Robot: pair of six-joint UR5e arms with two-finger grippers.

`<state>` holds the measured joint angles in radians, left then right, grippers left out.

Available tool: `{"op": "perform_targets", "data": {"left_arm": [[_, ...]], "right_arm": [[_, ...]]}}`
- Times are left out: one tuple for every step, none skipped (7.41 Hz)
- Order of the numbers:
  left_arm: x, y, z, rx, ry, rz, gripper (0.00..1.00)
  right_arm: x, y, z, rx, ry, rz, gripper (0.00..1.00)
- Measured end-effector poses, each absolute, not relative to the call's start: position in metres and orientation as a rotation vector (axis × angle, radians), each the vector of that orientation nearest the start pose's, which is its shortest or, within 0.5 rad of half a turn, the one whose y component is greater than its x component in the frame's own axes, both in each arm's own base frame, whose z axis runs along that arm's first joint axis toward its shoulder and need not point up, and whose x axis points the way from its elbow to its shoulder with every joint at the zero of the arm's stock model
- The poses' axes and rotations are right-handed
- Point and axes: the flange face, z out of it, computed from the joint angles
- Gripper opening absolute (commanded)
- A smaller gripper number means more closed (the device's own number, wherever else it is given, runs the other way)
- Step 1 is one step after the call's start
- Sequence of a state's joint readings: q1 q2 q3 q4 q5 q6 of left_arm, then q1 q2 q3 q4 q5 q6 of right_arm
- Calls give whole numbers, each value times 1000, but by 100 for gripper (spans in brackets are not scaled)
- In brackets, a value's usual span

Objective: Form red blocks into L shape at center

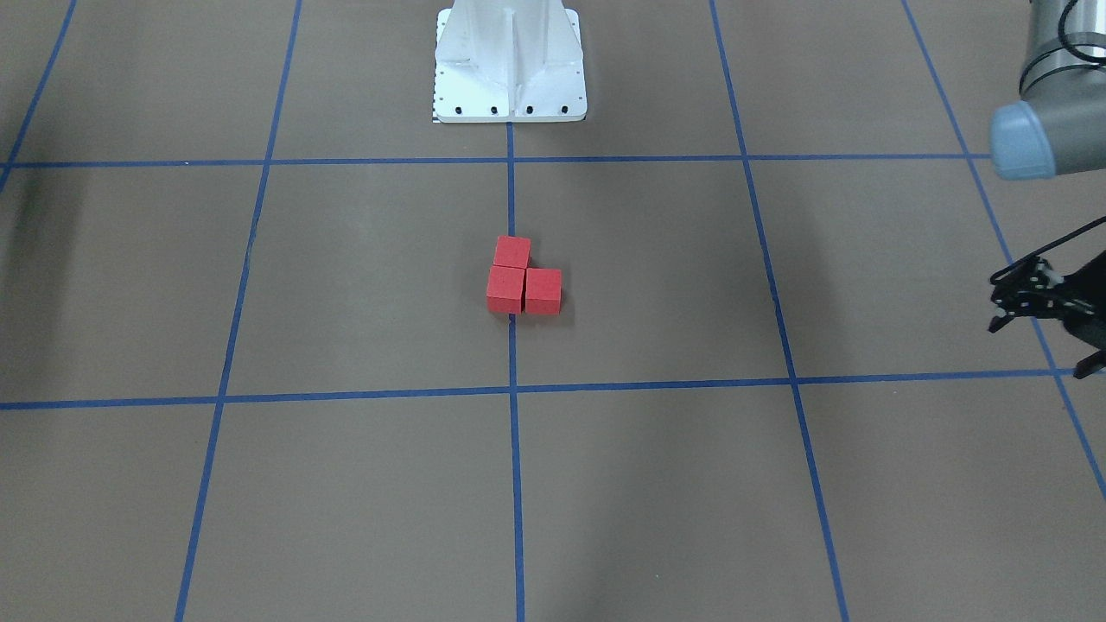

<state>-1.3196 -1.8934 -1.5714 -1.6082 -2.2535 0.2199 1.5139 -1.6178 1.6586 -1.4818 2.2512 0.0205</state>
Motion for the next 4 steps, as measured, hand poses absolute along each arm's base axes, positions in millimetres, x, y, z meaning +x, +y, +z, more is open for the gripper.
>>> {"op": "perform_targets", "data": {"left_arm": [[50, -613, 515, 286, 682, 479, 100], [14, -598, 557, 219, 680, 377, 100], [-20, -577, 593, 181, 680, 300, 100], [-42, -551, 622, 160, 670, 251, 100]], "right_arm": [[52, -465, 653, 68, -685, -54, 100], [57, -451, 666, 45, -685, -34, 100], [60, -442, 675, 30, -684, -22, 100], [62, -439, 679, 22, -683, -16, 100]]}}
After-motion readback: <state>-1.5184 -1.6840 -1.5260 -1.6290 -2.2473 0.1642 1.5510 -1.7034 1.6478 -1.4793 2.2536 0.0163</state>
